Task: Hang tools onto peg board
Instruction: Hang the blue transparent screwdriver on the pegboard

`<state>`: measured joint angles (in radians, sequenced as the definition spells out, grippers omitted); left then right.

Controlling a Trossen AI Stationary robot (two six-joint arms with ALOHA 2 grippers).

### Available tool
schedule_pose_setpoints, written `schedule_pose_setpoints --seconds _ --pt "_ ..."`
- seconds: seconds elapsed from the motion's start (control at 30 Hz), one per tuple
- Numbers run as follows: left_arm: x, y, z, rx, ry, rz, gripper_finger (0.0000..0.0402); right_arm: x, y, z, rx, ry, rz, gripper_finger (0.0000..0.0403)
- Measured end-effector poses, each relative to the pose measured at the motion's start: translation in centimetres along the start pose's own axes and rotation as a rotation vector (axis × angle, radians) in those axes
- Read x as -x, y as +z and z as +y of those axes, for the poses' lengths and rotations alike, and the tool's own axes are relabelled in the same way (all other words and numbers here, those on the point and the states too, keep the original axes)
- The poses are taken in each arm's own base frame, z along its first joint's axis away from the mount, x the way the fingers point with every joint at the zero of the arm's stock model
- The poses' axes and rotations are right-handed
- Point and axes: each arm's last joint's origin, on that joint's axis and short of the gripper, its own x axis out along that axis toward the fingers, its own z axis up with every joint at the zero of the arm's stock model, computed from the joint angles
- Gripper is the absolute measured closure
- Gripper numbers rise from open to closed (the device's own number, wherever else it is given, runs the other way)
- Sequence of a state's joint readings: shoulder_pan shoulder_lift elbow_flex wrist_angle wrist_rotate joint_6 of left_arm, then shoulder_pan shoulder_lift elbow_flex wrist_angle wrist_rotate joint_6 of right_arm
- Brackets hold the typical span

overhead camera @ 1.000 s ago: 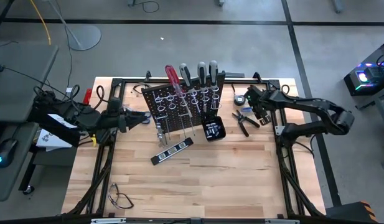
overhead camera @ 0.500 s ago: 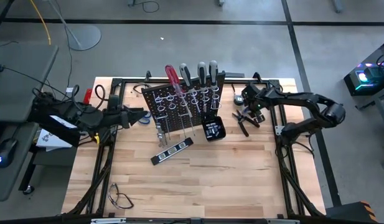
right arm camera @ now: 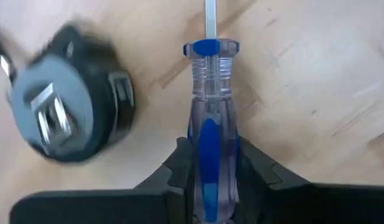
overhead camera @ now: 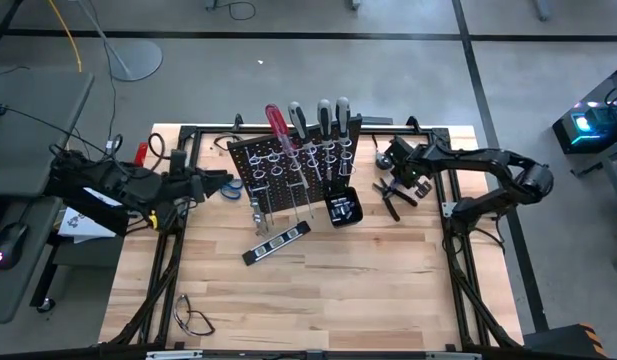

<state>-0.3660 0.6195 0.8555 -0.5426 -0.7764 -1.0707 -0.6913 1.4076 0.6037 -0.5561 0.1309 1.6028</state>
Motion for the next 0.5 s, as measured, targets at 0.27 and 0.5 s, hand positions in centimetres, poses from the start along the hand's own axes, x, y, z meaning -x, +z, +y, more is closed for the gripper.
schedule_pose_setpoints --seconds 0.27,0.5 --pt "1.4 1.7 0.3 -0.033 -0.022 -0.136 0.008 5.0 -0.9 -1.6 0.281 0.095 -0.044 0.0342" --pt "2.0 2.6 -0.1 -0.098 -0.06 -0.198 0.008 14.4 -0.8 -1.5 0.372 0.485 -0.269 0.0342"
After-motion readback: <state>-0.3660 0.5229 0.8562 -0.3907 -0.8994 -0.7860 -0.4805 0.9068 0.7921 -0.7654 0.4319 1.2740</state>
